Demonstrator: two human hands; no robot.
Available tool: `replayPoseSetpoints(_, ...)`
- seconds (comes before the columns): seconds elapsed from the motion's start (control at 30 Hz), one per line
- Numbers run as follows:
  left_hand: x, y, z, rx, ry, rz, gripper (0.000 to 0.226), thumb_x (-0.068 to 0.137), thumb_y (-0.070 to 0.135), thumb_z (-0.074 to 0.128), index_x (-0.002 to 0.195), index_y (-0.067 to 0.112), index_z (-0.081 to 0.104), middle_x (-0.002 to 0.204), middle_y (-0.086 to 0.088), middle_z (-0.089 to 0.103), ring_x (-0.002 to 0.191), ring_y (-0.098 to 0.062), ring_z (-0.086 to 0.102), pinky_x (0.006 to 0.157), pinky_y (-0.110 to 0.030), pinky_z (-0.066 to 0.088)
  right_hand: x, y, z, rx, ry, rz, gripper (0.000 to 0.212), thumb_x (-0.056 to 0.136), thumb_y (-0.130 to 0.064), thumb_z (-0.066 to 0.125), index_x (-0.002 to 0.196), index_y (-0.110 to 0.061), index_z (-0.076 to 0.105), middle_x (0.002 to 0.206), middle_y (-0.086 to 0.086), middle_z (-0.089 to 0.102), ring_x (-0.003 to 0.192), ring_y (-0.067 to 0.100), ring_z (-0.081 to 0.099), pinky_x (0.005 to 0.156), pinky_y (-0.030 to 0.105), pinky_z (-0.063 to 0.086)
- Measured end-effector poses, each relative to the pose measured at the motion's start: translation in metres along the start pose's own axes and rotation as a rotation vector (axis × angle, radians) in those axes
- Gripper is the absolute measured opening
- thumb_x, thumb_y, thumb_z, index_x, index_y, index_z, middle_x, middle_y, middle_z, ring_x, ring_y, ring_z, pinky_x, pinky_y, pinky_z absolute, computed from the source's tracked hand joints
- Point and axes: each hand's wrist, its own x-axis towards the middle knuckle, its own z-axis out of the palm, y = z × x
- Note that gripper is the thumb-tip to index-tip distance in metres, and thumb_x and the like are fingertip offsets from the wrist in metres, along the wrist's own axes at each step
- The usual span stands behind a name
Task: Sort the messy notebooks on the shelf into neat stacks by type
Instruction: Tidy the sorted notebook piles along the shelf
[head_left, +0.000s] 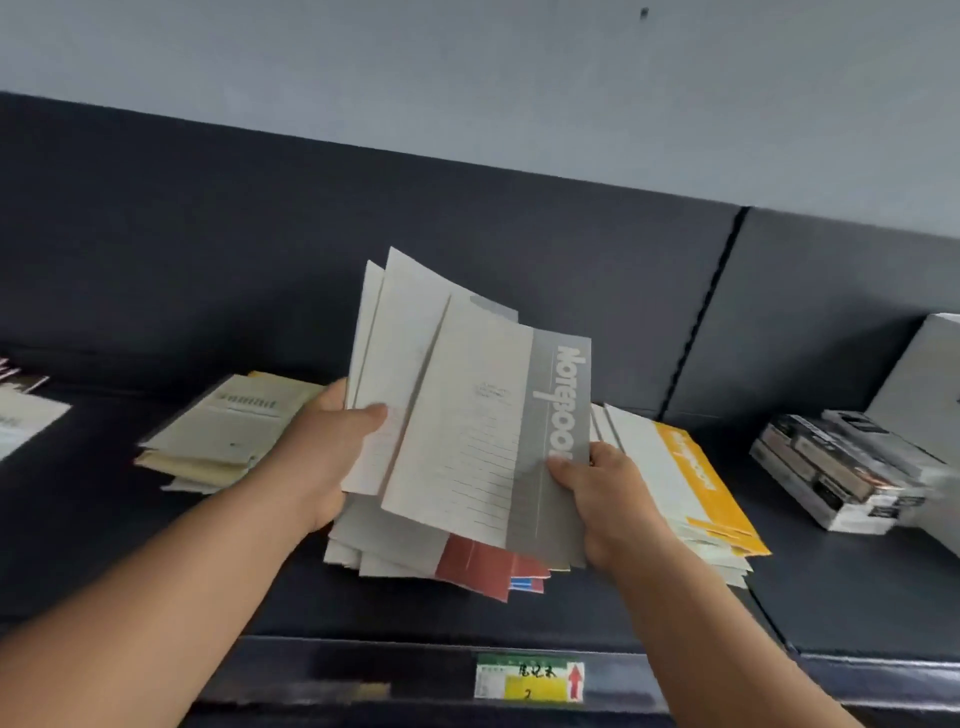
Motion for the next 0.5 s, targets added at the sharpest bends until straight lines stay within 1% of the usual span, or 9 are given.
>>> replayPoseSetpoints(0.07,-0.012,0.003,-0.019,-0.007,0.087,0.029,0.023,0.099,0.01,0.051,0.098,0.03,0.063,0.103,-0.002,0.068,0.096,-0.024,0.063,0.073,-0.037,0.052,0.004,0.007,0.007,-0.046,-0.041,0.012,0.01,0.091,-0.013,0.06,0.101,-0.014,0.063,0.096,0.008,0.071,0.088,0.03,0.069,0.076,0.05,0.058)
replayPoseSetpoints(0.13,-0.025,0.006,-0.037,-0.003,0.188,0.054,0.021,0.099,0.01,0.051,0.104,0.028,0.062,0.1,0.001,0.067,0.09,-0.02,0.063,0.066,-0.034,0.051,0.005,0.012,0.011,-0.093,-0.066,0.02,0.006,0.091,-0.01,0.058,0.093,-0.013,0.063,0.095,0.011,0.071,0.087,0.033,0.068,0.081,0.055,0.056)
replayPoseSetpoints(0.23,-0.042,0.011,-0.064,0.011,0.342,0.079,0.023,0.098,0.011,0.053,0.114,0.028,0.057,0.095,0.004,0.064,0.085,-0.016,0.061,0.062,-0.032,0.049,0.008,0.018,0.013,-0.212,-0.089,0.029,0.01,0.09,-0.006,0.056,0.089,-0.013,0.062,0.093,0.01,0.07,0.086,0.032,0.066,0.084,0.052,0.055)
replayPoseSetpoints(0.3,-0.05,0.014,-0.077,0.004,0.403,0.091,0.024,0.098,0.011,0.052,0.116,0.027,0.057,0.095,0.004,0.064,0.085,-0.017,0.061,0.062,-0.032,0.048,0.009,0.022,0.015,-0.275,-0.106,0.036,0.012,0.089,-0.005,0.055,0.096,-0.013,0.061,0.096,0.01,0.068,0.086,0.031,0.064,0.082,0.05,0.055)
replayPoseSetpoints(0.33,-0.052,0.015,-0.082,-0.012,0.42,0.092,0.025,0.098,0.011,0.052,0.116,0.026,0.057,0.097,0.003,0.064,0.086,-0.018,0.061,0.063,-0.032,0.049,0.009,0.025,0.016,-0.307,-0.106,0.032,0.015,0.088,-0.006,0.055,0.1,-0.014,0.059,0.098,0.01,0.067,0.087,0.031,0.064,0.081,0.05,0.056)
replayPoseSetpoints(0.4,-0.053,0.019,-0.088,-0.062,0.422,0.09,0.025,0.098,0.009,0.052,0.117,0.024,0.058,0.1,0.0,0.065,0.088,-0.02,0.062,0.063,-0.033,0.048,0.007,0.027,0.018,-0.372,-0.11,0.008,0.017,0.087,-0.008,0.054,0.102,-0.014,0.059,0.098,0.01,0.066,0.085,0.03,0.063,0.079,0.05,0.057)
replayPoseSetpoints(0.43,-0.052,0.019,-0.089,-0.082,0.403,0.088,0.026,0.097,0.008,0.052,0.118,0.023,0.058,0.102,-0.001,0.065,0.09,-0.02,0.062,0.064,-0.033,0.048,0.002,0.025,0.019,-0.393,-0.118,-0.007,0.016,0.089,-0.009,0.053,0.103,-0.014,0.059,0.097,0.009,0.066,0.084,0.028,0.062,0.077,0.047,0.057)
replayPoseSetpoints(0.47,-0.051,0.02,-0.087,-0.094,0.375,0.082,0.026,0.097,0.007,0.052,0.117,0.022,0.058,0.103,-0.002,0.066,0.091,-0.021,0.063,0.064,-0.034,0.048,-0.003,0.023,0.021,-0.404,-0.131,-0.026,0.019,0.09,-0.01,0.052,0.107,-0.014,0.059,0.097,0.007,0.065,0.082,0.025,0.062,0.073,0.041,0.057)
replayPoseSetpoints(0.5,-0.049,0.02,-0.084,-0.101,0.345,0.075,0.027,0.097,0.006,0.052,0.117,0.022,0.059,0.104,-0.003,0.066,0.092,-0.022,0.063,0.065,-0.034,0.049,-0.008,0.019,0.022,-0.424,-0.142,-0.059,0.025,0.092,-0.013,0.052,0.116,-0.014,0.058,0.103,0.004,0.065,0.083,0.021,0.061,0.067,0.033,0.054)
